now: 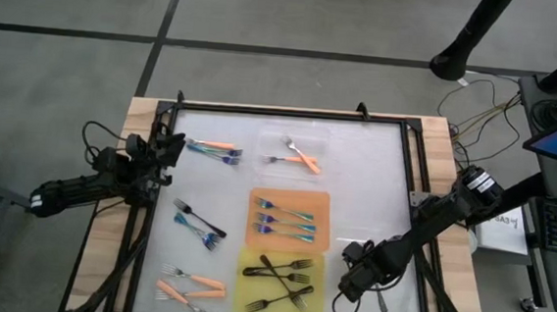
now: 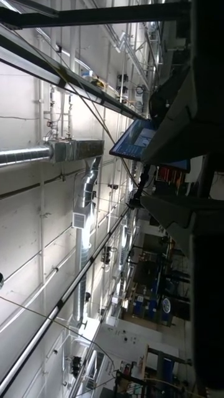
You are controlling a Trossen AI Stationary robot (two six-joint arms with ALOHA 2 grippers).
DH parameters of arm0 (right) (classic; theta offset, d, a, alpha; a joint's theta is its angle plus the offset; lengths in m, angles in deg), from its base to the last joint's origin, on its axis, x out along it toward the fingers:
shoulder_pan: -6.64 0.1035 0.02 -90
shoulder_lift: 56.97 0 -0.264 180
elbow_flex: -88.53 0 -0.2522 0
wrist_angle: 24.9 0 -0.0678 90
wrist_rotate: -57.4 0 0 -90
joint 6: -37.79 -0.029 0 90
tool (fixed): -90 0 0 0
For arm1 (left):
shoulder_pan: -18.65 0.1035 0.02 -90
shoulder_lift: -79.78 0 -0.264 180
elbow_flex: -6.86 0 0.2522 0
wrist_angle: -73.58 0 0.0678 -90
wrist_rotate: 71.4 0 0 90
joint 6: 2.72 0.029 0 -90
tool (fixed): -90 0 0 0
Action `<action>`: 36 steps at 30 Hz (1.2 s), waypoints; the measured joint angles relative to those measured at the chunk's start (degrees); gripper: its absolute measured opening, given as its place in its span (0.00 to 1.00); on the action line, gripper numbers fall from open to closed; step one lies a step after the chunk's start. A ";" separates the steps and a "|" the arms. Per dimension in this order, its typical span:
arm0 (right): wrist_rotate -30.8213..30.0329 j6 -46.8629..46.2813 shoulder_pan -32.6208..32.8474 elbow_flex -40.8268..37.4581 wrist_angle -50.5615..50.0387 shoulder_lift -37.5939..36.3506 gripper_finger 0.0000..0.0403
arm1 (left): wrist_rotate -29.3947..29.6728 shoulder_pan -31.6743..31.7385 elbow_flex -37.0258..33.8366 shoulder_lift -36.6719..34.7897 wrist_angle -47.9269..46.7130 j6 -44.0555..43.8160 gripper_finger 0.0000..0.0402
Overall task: Sort silverware by color (type)
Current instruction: Put the black fork into the yellow bin
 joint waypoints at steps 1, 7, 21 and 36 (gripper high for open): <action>-0.29 -0.64 0.00 -0.05 -0.51 -0.42 0.26 | 0.00 -0.01 0.01 0.00 -0.01 0.00 0.19; 1.53 -3.82 0.02 -3.63 -1.10 -2.16 0.26 | 0.01 0.00 0.00 0.00 0.00 0.00 0.19; 4.36 -5.77 -0.02 -15.10 7.34 -6.25 0.25 | 0.01 0.00 0.01 -0.01 -0.17 0.00 0.19; 3.15 -8.37 0.00 -17.81 7.75 -6.14 0.03 | -0.01 -0.01 0.00 -0.01 -0.22 0.00 0.19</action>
